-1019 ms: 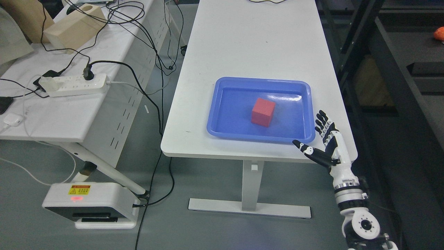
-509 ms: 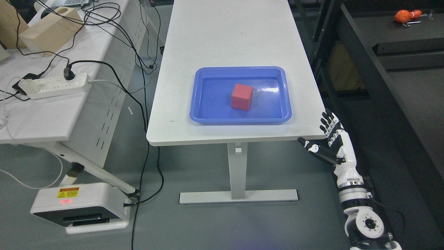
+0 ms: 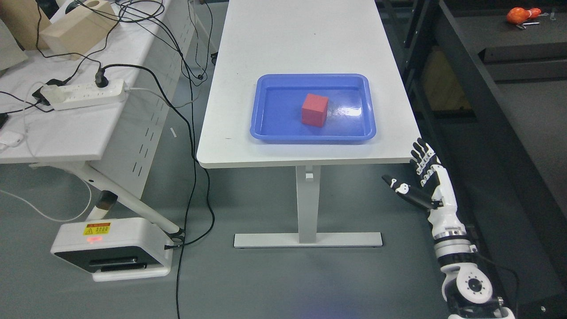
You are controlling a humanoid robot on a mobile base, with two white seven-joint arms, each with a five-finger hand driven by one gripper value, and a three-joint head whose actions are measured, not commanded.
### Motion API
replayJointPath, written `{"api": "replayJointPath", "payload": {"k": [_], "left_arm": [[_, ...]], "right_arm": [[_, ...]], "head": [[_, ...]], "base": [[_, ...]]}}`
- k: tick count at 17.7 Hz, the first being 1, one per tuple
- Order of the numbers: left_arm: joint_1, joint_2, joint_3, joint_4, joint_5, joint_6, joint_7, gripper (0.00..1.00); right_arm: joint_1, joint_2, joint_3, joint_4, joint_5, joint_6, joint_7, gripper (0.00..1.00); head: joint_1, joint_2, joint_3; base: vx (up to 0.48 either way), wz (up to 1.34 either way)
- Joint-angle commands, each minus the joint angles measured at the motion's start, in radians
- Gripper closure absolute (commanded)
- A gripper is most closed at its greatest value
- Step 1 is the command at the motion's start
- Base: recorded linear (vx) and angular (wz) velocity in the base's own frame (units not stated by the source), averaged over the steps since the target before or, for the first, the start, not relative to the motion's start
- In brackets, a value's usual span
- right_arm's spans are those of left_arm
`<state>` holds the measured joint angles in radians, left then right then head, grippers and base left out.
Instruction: Pick pink block from left shelf to tray
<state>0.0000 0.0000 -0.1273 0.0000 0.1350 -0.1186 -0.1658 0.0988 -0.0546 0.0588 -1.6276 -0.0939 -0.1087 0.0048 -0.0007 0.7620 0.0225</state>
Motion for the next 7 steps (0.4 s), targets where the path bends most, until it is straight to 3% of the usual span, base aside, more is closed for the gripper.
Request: {"api": "replayJointPath", "payload": {"k": [1, 7], "left_arm": [[0.02, 0.017, 0.0, -0.017, 0.0, 0.0, 0.0, 0.0], [0.02, 0.017, 0.0, -0.017, 0.0, 0.0, 0.0, 0.0]], "right_arm": [[0.001, -0.001, -0.005, 0.0, -0.001, 0.0, 0.014, 0.0], [0.001, -0.001, -0.005, 0.0, -0.001, 0.0, 0.014, 0.0]], "head": [[0.0, 0.0, 0.0], [0.0, 0.0, 0.0]], "base": [[-0.071, 0.1], [-0.054, 0.06]]}}
